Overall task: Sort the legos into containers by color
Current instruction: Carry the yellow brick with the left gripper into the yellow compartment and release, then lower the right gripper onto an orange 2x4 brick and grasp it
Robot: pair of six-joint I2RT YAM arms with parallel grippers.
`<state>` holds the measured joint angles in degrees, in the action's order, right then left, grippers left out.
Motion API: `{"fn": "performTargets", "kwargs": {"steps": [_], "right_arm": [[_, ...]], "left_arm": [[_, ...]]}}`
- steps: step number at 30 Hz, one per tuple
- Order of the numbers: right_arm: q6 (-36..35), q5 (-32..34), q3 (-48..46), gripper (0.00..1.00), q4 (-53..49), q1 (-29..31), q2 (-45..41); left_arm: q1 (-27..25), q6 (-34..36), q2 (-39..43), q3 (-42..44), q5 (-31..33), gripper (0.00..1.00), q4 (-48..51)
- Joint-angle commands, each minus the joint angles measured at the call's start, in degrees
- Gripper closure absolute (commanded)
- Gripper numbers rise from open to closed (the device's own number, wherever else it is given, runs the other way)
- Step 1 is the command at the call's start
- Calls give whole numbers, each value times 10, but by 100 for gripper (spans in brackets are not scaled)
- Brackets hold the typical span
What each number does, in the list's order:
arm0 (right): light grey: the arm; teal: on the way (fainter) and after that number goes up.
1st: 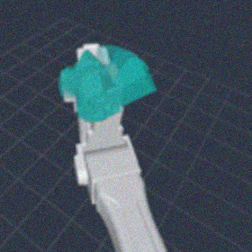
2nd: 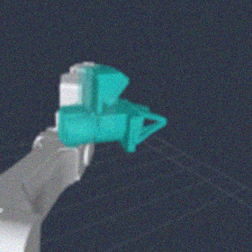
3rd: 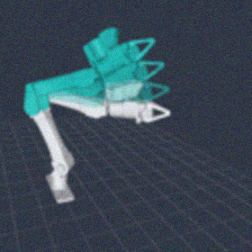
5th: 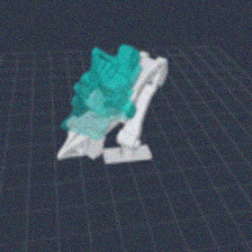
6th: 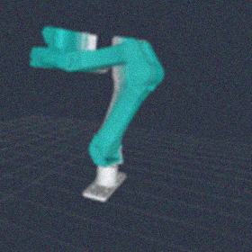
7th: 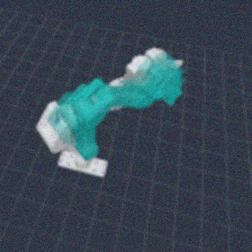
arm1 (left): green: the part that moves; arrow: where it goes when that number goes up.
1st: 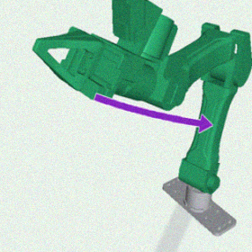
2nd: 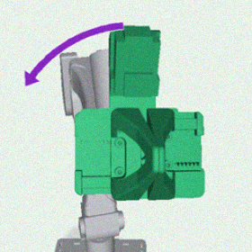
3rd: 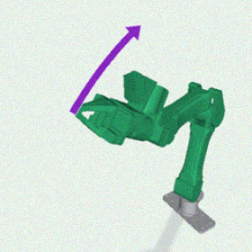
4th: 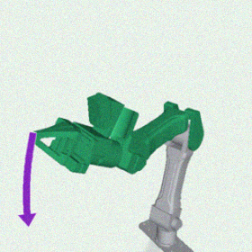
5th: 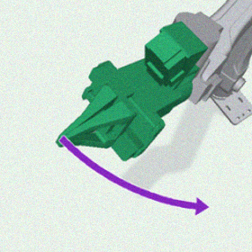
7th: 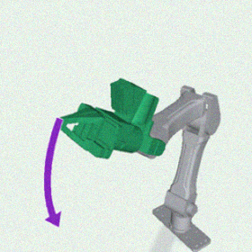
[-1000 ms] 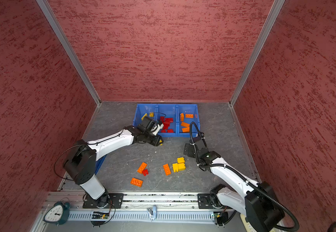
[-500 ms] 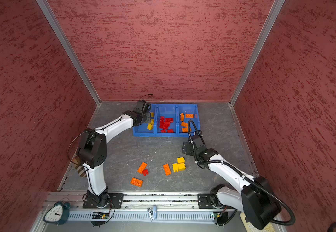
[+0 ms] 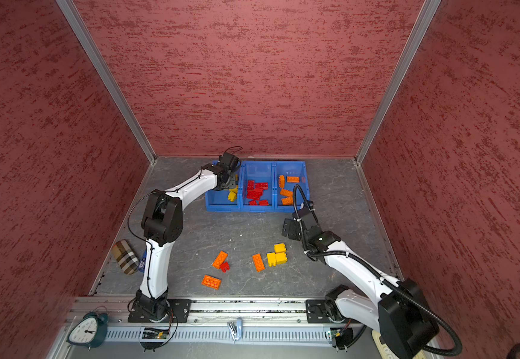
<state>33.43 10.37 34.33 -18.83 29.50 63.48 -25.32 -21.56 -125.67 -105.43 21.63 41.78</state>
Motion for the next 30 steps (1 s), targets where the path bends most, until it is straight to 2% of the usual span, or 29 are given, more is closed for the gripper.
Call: {"fn": "performTargets", "kwargs": {"steps": [1,4,8,11,15,19,24,30], "right_arm": [[-16,4,5,1,1,-2,-3],[-37,-25,8,1,11,-2,7],[-81,-102,15,3,36,8,26],[-115,-136,30,4,33,47,44],[-146,-143,49,5,9,109,78],[-160,-151,71,8,-14,172,112],[-140,-124,102,20,-63,232,161],[-147,-110,137,28,-120,274,228]], "left_arm": [[-11,-7,25,-3,0,38,18],[-20,-10,54,14,-5,29,15],[-33,-28,100,40,-25,21,13],[-50,-45,150,92,-25,13,-23],[-67,-65,232,185,-25,6,-99],[-74,-91,311,281,2,1,-162],[-74,-118,373,352,37,0,-170],[-71,-155,420,408,75,1,-161]]}}
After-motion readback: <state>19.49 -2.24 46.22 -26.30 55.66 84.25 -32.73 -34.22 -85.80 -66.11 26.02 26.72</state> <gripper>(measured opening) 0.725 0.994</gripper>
